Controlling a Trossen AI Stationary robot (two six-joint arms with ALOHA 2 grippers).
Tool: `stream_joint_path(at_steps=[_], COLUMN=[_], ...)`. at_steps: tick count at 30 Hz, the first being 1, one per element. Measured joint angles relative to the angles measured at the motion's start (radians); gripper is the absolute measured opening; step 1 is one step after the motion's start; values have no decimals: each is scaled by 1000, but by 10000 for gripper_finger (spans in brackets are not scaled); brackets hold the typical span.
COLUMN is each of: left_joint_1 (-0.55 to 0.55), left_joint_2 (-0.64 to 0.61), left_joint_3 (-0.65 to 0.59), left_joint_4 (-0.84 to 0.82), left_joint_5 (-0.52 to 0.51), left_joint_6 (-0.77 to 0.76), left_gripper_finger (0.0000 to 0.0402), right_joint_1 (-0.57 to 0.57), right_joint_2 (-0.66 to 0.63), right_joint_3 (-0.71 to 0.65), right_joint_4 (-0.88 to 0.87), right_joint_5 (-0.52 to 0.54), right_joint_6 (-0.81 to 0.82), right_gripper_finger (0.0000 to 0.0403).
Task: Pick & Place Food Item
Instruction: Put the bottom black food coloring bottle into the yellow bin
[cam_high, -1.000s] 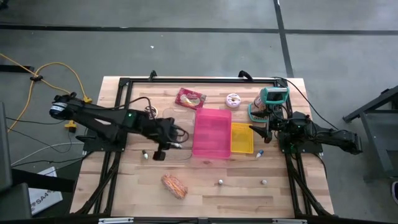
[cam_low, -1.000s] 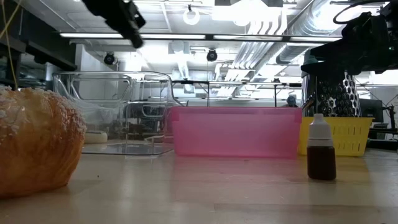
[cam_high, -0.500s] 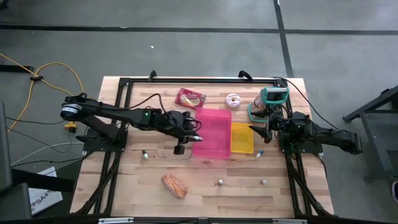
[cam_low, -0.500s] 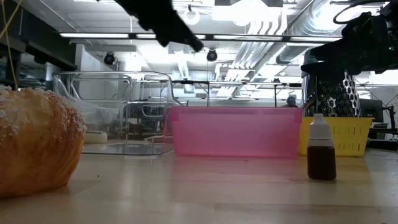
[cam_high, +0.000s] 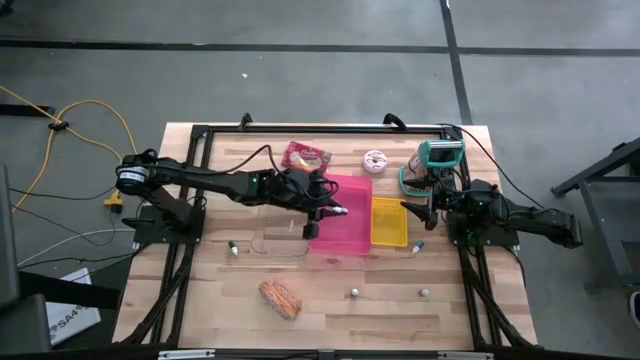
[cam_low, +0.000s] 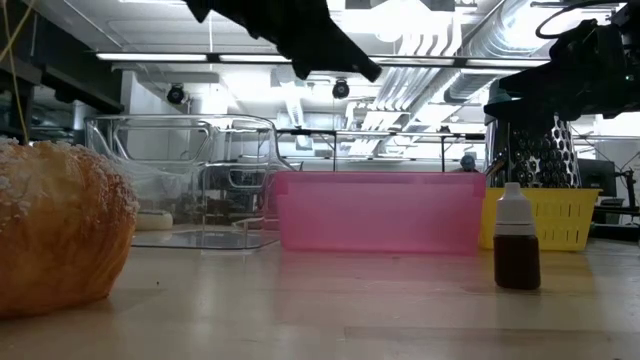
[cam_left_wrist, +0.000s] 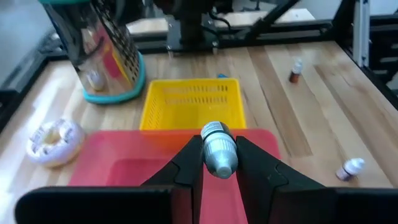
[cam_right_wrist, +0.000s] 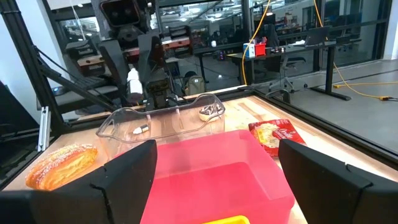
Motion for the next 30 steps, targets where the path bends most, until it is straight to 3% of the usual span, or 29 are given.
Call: stream_joint_path(at_steps=[30], left_joint_1=[3], left_joint_2=[1], left_joint_3=[0], left_joint_4=[16], left_joint_5=[6], left_joint_6=[7], left_gripper_finger=[67], right_joint_1=[0], right_joint_2=[0], right_joint_3=[0], right_joint_4=[12], right_joint_5=[4], right_joint_6=[-33], right_gripper_finger=[325])
